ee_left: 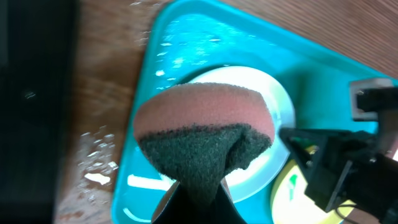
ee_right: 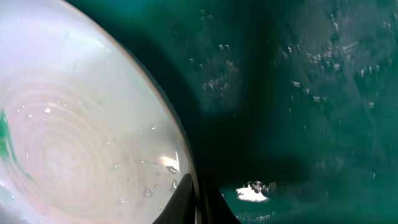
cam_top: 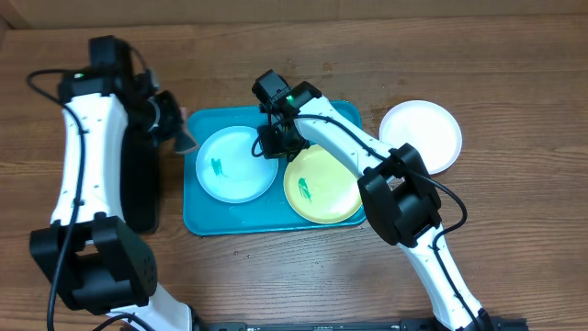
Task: Clean dirty plates on tray and stack at the side
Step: 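Scrub the pale blue plate with the sponge in the left gripper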
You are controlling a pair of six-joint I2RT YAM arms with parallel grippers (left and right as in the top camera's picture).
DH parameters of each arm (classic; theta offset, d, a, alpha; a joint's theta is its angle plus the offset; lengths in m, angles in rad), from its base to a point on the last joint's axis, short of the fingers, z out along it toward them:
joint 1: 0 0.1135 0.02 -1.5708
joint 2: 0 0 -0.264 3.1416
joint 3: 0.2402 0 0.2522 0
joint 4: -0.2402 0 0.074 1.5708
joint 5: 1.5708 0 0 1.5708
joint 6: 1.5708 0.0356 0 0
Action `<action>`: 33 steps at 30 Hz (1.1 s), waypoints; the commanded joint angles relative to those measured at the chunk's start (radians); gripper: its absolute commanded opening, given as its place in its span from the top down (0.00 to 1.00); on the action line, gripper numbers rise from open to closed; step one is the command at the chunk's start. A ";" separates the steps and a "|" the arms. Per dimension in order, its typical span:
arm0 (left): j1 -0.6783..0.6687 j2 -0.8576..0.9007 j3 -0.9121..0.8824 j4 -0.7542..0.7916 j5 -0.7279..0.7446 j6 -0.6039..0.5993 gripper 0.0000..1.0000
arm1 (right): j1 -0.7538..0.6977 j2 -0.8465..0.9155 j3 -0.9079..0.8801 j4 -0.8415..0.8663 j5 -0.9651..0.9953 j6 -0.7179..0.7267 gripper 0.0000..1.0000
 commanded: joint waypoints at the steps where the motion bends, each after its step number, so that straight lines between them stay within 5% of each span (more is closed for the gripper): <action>1: -0.084 0.011 -0.006 0.034 0.010 -0.045 0.95 | 0.004 0.039 -0.021 -0.061 0.044 0.230 0.96; 11: -0.239 0.195 -0.006 0.073 0.010 -0.112 0.96 | 0.003 0.040 -0.023 -0.010 0.093 0.272 0.96; 21: -0.245 0.371 -0.006 0.098 -0.002 -0.071 0.96 | 0.003 0.040 -0.023 -0.009 0.119 0.273 0.96; 33: -0.245 0.455 -0.005 0.093 -0.555 -0.066 0.95 | 0.003 0.040 -0.023 -0.014 0.120 0.266 0.96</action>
